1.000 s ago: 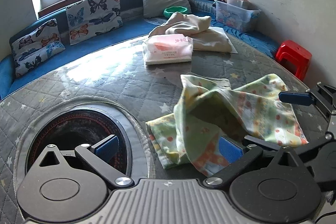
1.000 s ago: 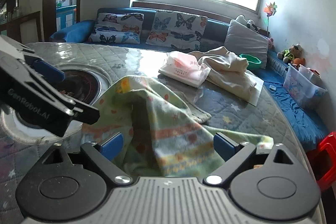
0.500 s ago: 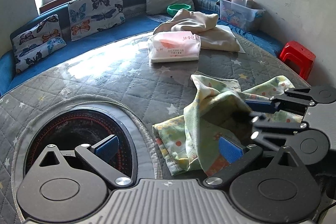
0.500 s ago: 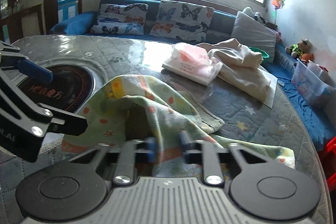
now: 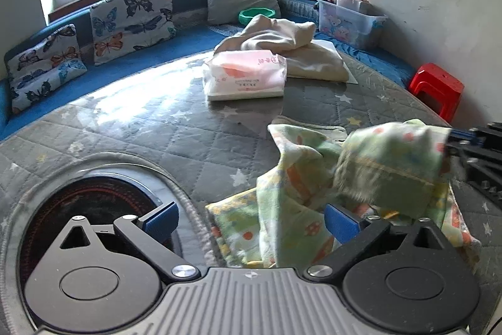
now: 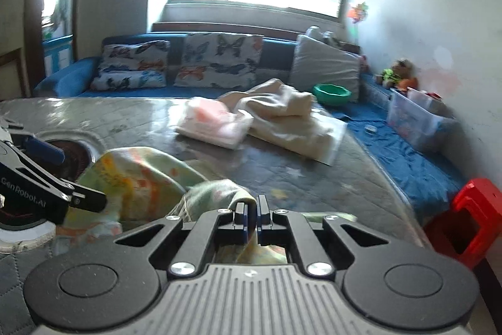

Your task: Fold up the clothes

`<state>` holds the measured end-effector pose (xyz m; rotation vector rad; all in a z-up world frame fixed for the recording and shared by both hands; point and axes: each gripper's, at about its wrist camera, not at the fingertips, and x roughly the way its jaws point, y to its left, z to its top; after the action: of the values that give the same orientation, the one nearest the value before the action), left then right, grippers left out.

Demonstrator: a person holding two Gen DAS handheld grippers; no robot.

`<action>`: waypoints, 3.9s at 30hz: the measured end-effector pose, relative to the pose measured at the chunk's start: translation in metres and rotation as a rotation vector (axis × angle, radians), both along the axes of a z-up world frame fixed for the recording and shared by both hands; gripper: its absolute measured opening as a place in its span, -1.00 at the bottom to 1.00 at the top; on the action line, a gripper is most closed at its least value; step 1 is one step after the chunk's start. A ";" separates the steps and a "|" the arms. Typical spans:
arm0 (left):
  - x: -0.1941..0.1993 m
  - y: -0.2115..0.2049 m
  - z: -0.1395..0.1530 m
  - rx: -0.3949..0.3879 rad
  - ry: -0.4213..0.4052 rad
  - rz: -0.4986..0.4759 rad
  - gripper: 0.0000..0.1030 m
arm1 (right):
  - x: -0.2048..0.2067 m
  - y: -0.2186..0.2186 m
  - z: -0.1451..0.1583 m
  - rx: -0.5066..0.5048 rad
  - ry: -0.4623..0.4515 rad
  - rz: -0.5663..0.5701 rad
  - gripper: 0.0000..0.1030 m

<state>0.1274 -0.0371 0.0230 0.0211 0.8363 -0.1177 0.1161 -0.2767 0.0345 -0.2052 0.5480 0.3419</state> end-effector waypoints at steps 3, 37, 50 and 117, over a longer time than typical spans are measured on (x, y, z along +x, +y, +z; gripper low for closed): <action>0.001 0.001 -0.003 -0.022 0.002 -0.011 0.48 | -0.007 -0.021 -0.005 0.009 0.020 -0.060 -0.92; -0.003 0.017 0.006 -0.131 -0.010 -0.067 -0.97 | -0.048 -0.040 0.009 0.066 0.063 -0.018 -0.89; -0.004 0.038 0.032 -0.151 -0.076 -0.009 -0.97 | -0.024 -0.017 0.073 0.089 -0.067 0.043 -0.90; -0.285 0.253 0.039 -0.144 0.016 0.360 -0.97 | -0.077 0.147 0.010 -0.025 0.396 0.594 -0.96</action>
<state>-0.1575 0.2155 0.0619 -0.2652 0.8339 0.1607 0.0389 -0.1300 0.0447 -0.3269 0.8799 0.9666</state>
